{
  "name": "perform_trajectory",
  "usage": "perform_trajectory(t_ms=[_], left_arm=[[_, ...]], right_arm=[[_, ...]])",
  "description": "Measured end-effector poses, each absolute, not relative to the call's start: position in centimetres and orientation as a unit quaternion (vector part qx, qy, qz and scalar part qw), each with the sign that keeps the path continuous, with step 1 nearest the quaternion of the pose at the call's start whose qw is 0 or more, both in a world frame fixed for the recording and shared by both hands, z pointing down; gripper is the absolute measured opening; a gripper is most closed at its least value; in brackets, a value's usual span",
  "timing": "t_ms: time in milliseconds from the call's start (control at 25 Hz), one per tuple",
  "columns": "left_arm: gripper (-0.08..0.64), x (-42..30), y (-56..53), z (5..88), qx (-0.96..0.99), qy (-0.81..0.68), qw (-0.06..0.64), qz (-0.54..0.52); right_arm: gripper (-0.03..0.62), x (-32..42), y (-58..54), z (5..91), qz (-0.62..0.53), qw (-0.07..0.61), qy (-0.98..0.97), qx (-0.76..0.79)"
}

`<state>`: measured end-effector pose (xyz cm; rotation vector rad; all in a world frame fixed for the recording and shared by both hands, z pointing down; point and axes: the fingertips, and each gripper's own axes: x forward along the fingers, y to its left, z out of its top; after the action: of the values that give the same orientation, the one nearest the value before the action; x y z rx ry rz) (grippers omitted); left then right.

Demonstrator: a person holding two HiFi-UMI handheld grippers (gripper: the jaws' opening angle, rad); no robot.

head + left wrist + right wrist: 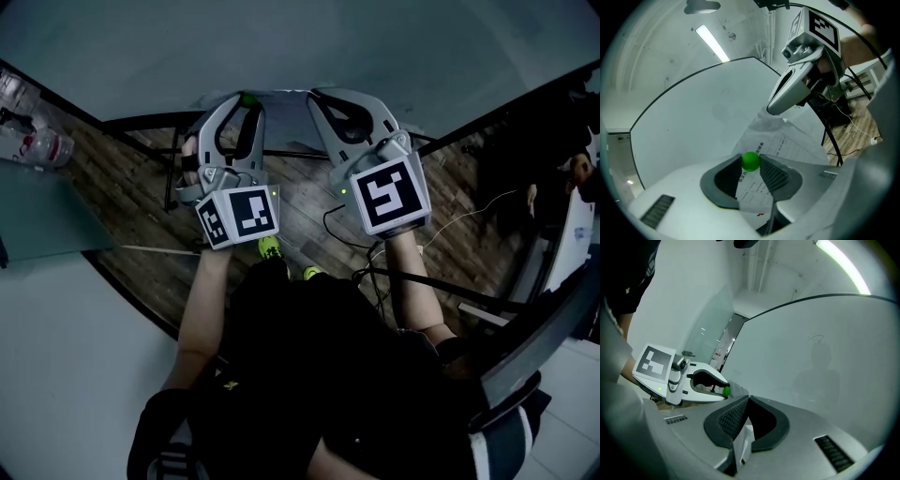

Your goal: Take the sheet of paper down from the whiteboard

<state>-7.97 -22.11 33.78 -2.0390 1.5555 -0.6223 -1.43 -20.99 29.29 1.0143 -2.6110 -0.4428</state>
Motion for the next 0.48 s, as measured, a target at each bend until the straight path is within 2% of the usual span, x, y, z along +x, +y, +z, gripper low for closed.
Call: perform_trajectory(t_ms=[480], left_arm=[[0.146,-4.0,-17.6,33.7,-0.734,0.588,0.245,-0.234]], right_arm=[[0.028,2.4,-16.4,29.4,-0.145,0.134,-0.925,0.324]])
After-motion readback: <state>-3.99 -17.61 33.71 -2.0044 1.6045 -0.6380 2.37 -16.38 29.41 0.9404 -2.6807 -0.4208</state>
